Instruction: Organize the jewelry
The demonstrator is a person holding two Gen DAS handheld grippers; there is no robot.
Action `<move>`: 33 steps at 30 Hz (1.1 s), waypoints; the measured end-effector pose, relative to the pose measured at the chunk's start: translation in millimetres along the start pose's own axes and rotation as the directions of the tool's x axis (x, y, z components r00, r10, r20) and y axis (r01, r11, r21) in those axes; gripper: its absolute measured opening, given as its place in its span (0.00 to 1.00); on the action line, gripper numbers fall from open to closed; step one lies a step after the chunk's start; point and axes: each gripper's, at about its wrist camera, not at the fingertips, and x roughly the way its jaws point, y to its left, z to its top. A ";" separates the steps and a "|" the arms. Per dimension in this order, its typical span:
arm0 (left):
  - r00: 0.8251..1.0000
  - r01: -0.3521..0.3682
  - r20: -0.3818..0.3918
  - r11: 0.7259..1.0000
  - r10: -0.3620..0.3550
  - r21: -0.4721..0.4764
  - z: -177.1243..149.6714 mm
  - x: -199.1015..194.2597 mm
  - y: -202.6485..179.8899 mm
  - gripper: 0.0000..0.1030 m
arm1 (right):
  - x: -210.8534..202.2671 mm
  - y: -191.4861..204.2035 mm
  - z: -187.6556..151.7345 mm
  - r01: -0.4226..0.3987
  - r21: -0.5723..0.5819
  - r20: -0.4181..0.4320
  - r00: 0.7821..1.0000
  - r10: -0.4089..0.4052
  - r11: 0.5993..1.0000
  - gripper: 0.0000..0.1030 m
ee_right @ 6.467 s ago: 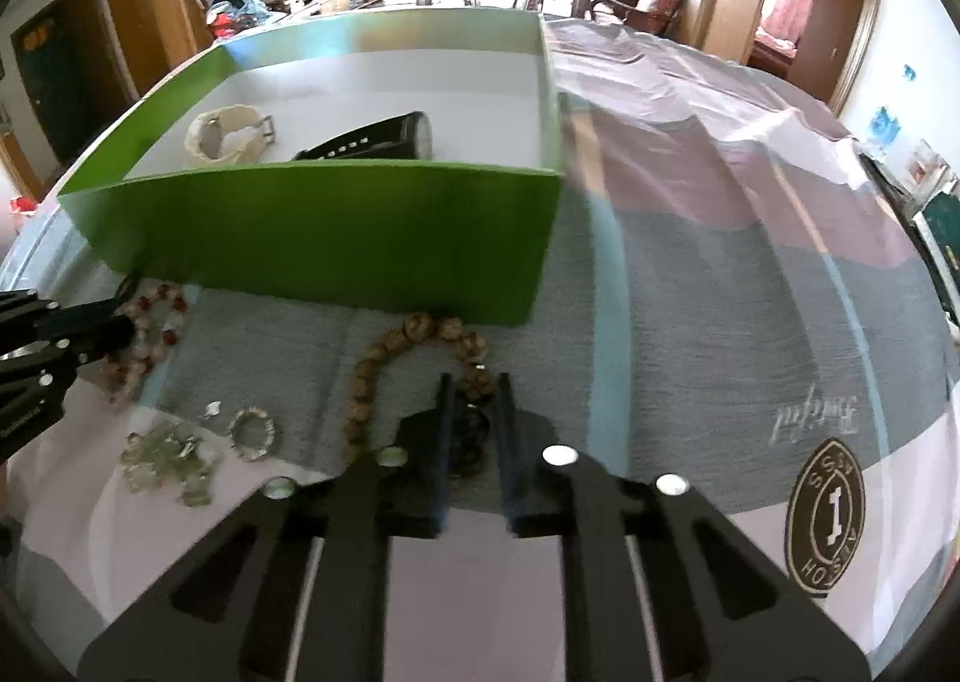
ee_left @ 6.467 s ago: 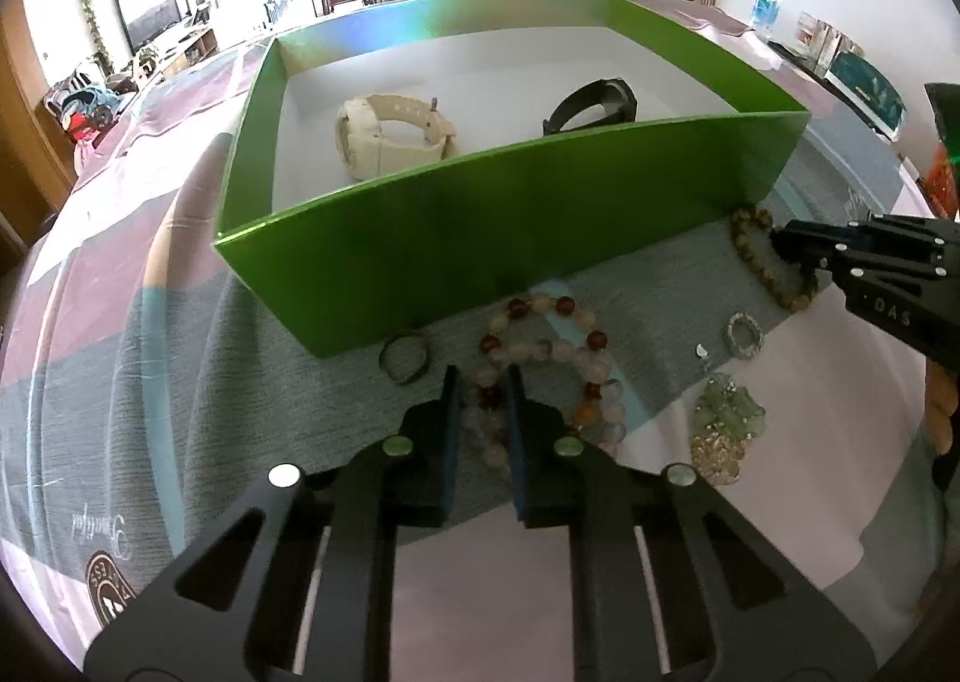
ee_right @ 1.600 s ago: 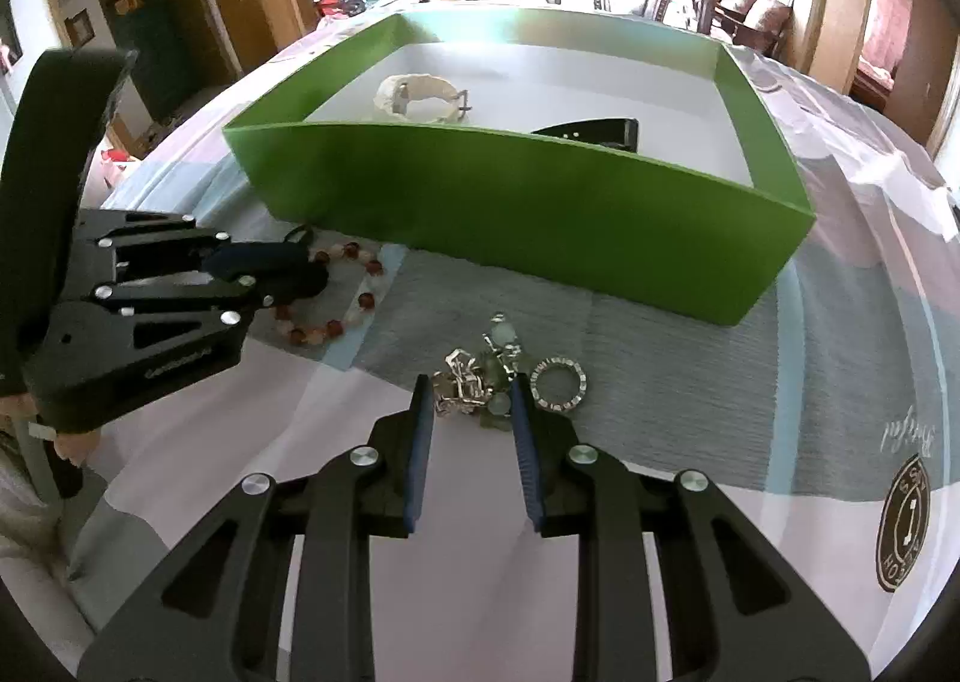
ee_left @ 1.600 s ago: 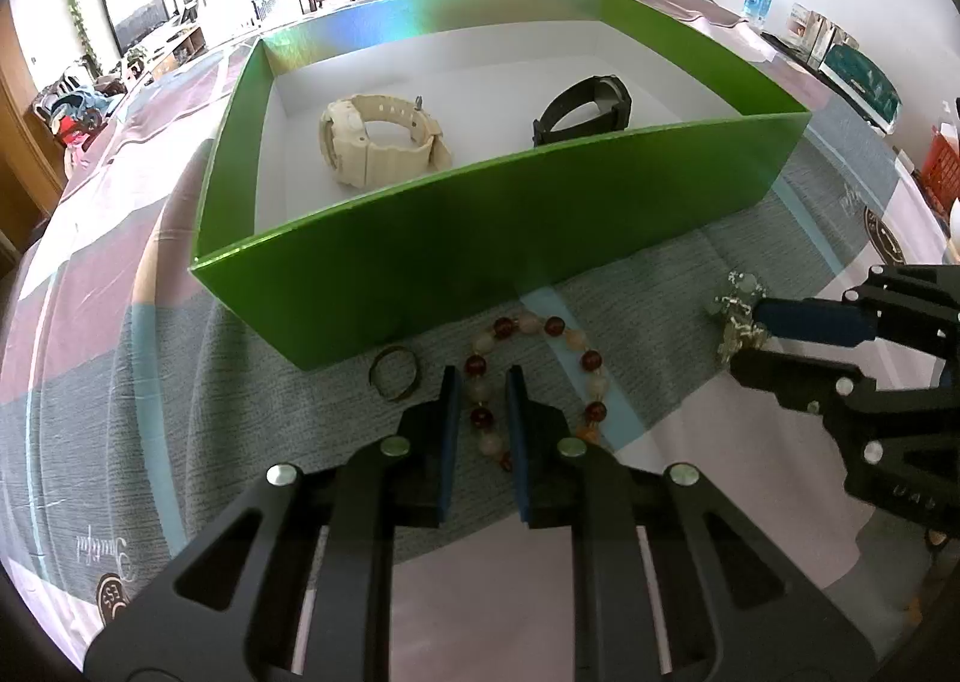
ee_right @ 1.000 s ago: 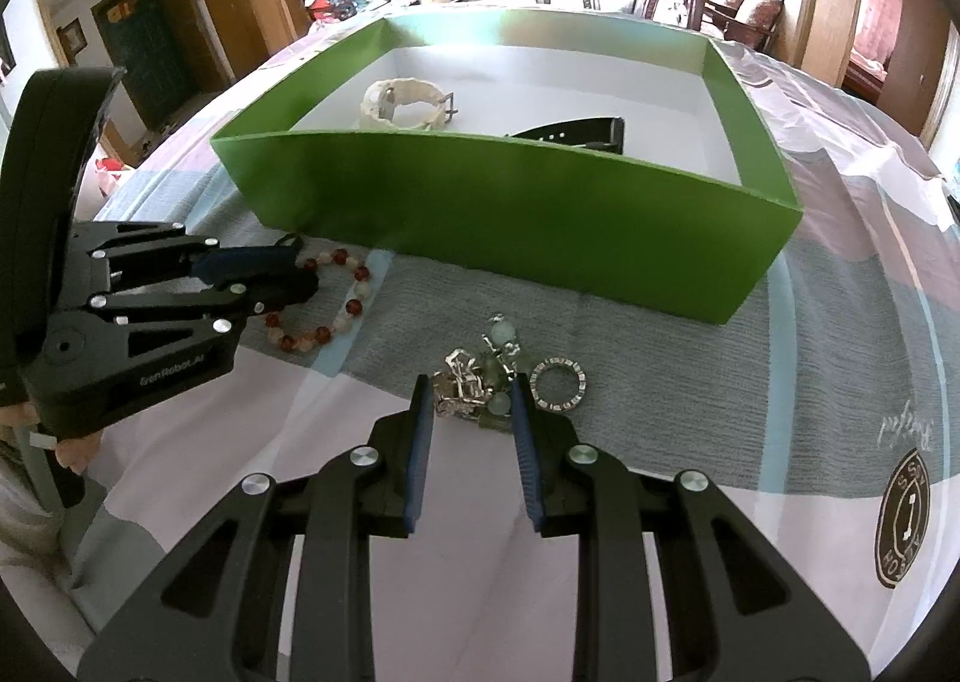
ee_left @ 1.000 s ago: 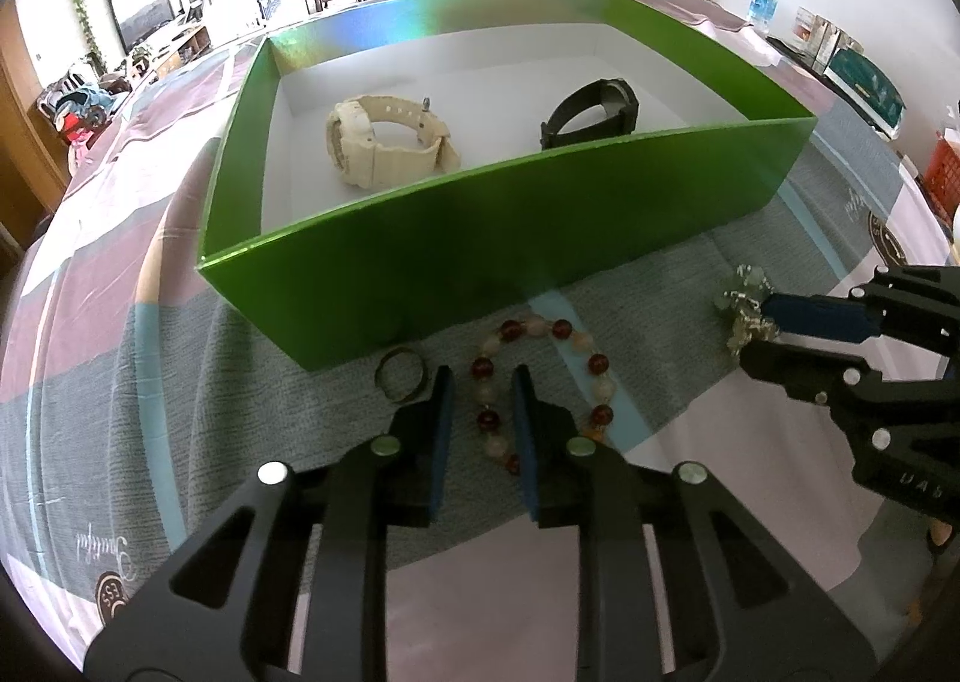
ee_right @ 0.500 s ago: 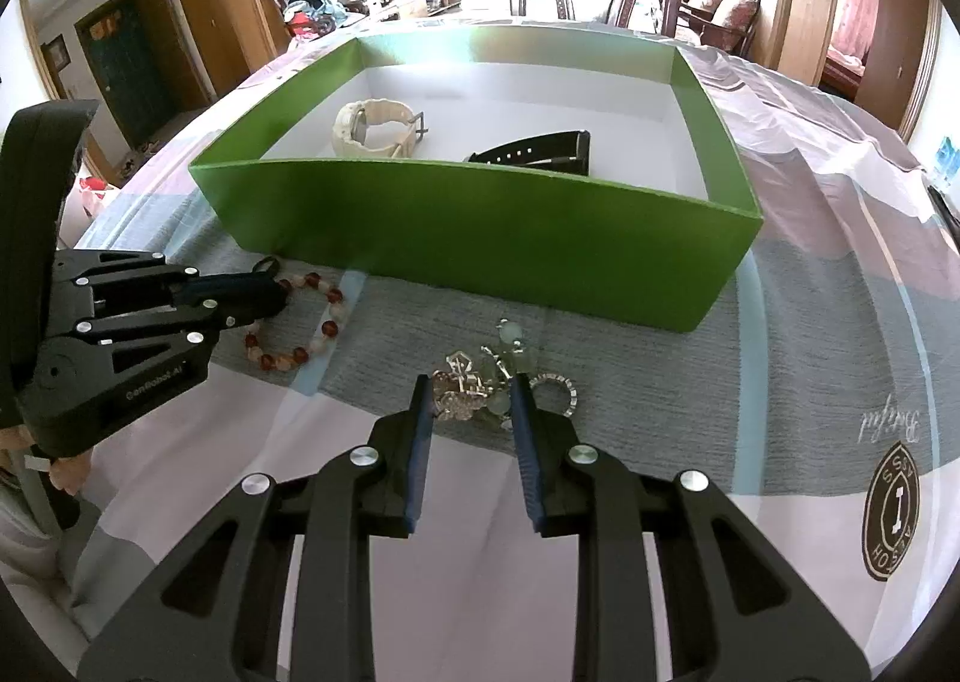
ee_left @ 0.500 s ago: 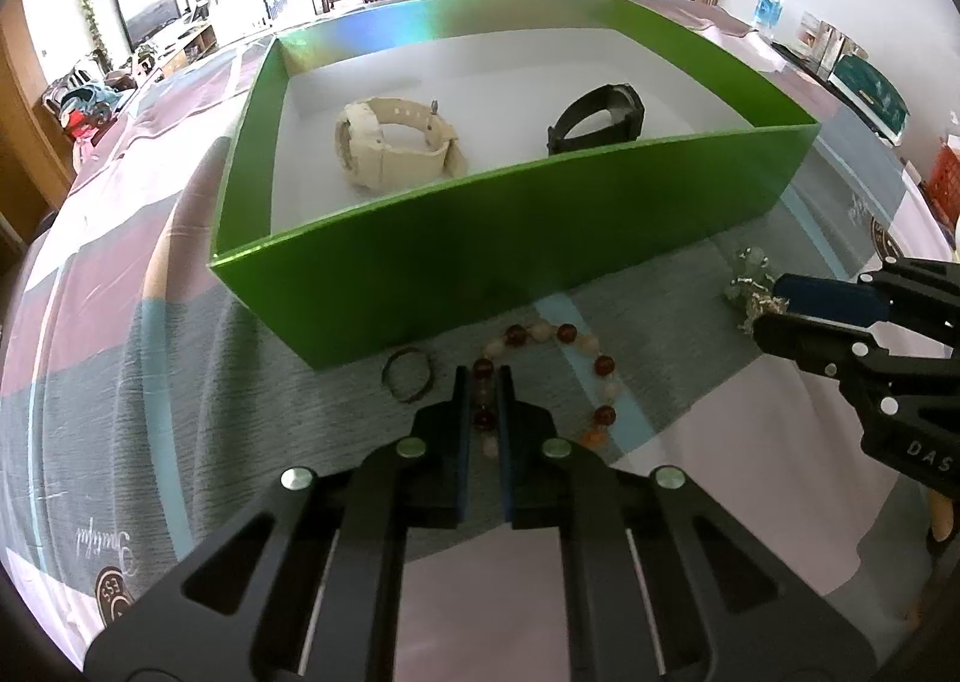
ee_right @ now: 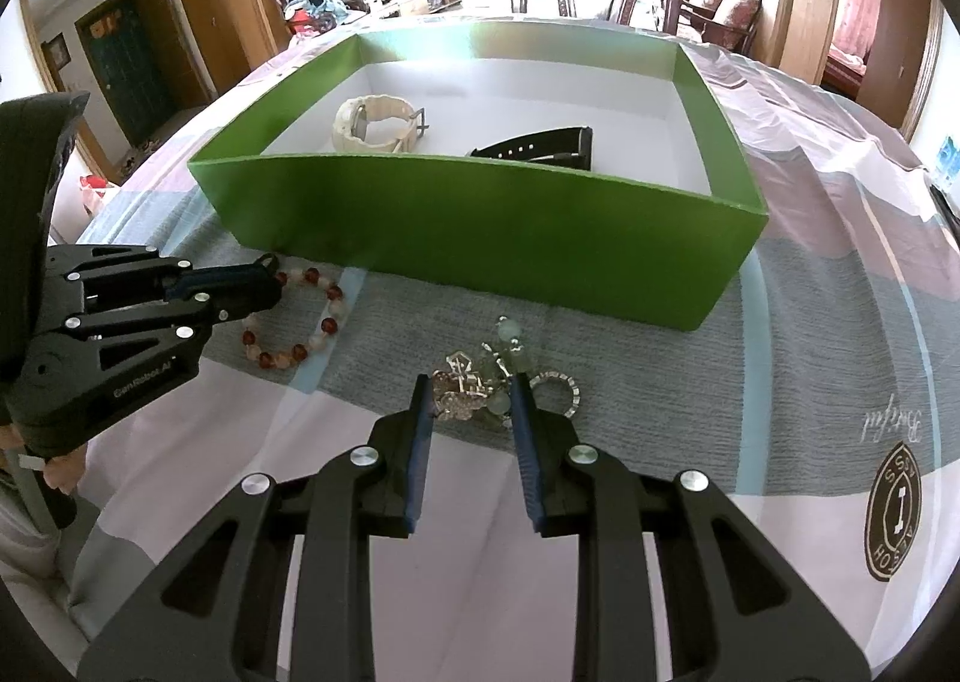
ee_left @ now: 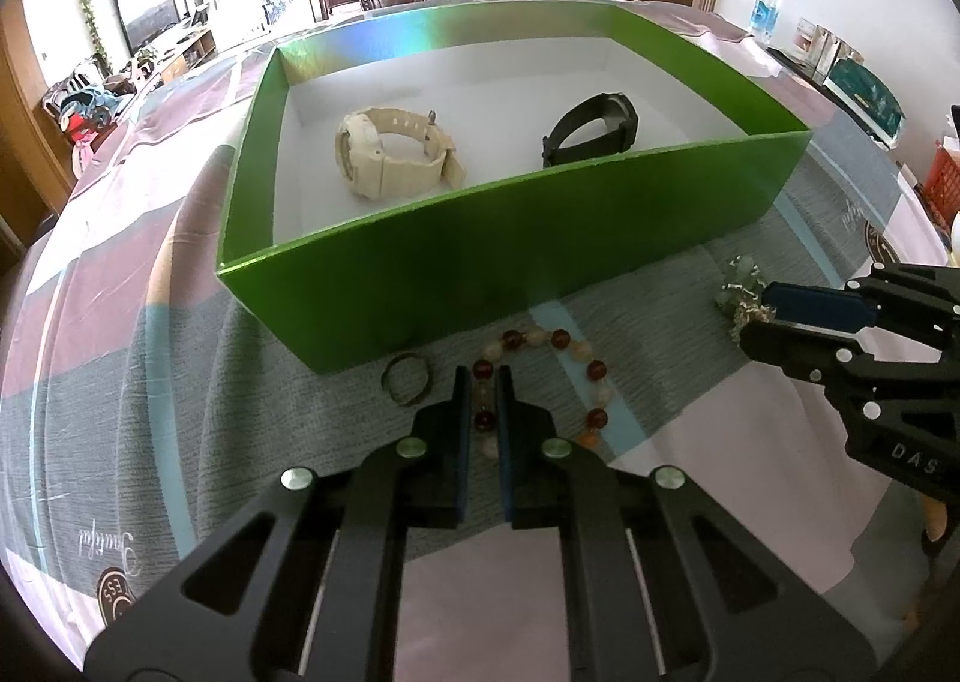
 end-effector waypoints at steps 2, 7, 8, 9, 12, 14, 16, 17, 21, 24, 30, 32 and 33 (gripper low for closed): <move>1.000 0.000 0.000 1.000 0.000 0.002 -0.2 0.0 -0.6 0.08 | 0.1 -0.2 -0.1 0.000 -0.001 0.000 1.000 0.000 1.000 0.26; 1.000 0.016 0.016 1.000 -0.016 0.004 -0.5 -4.0 -2.0 0.08 | -1.3 -0.5 -0.1 -0.002 0.006 0.006 1.000 0.002 1.000 0.26; 1.000 0.021 0.020 1.000 -0.021 0.007 -0.4 -5.0 -2.8 0.08 | -1.3 -0.6 0.1 -0.002 0.007 0.007 1.000 0.002 1.000 0.26; 0.999 0.032 0.025 0.999 -0.032 0.015 -0.7 -6.5 -4.6 0.08 | -1.2 -0.4 0.2 -0.002 0.007 0.008 1.000 0.002 1.000 0.26; 0.997 0.067 0.026 0.997 -0.068 0.042 -2.3 -8.0 -10.9 0.08 | -0.9 -0.5 0.3 -0.002 0.006 0.005 1.000 0.002 1.000 0.26; 0.996 0.079 0.023 0.995 -0.081 0.055 -3.2 -7.7 -14.4 0.08 | -0.6 -0.5 0.1 -0.003 0.004 0.003 1.000 0.003 1.000 0.26; 0.997 0.072 0.015 0.996 -0.073 0.058 -3.8 -5.3 -15.1 0.08 | -0.6 -0.4 0.0 -0.003 0.004 0.002 1.000 0.003 1.000 0.26; 0.998 0.065 0.007 0.996 -0.066 0.053 -3.6 -3.1 -13.9 0.08 | -0.6 -0.7 0.1 -0.003 0.003 0.002 1.000 0.003 1.000 0.26; 0.999 0.049 -0.016 0.998 -0.048 0.041 -4.0 4.3 -10.5 0.14 | -0.7 -0.6 0.1 -0.004 0.004 0.002 1.000 0.004 1.000 0.26; 0.999 0.035 -0.012 0.998 -0.034 0.053 -4.4 4.8 -12.7 0.19 | -0.6 -0.4 0.0 -0.004 0.003 0.003 1.000 0.004 1.000 0.26; 0.999 0.034 -0.011 0.998 -0.033 0.062 -4.7 4.2 -13.7 0.09 | -0.7 -0.4 -0.4 -0.003 0.003 0.003 1.000 0.003 1.000 0.26; 1.000 0.029 -0.009 0.997 -0.029 0.068 -5.2 4.4 -14.6 0.08 | -0.7 -0.4 -0.3 -0.003 0.004 0.003 1.000 0.003 1.000 0.26; 1.000 0.029 -0.009 0.997 -0.028 0.068 -5.1 4.7 -14.3 0.08 | -0.8 -0.7 -0.4 -0.004 0.003 0.003 1.000 0.004 1.000 0.26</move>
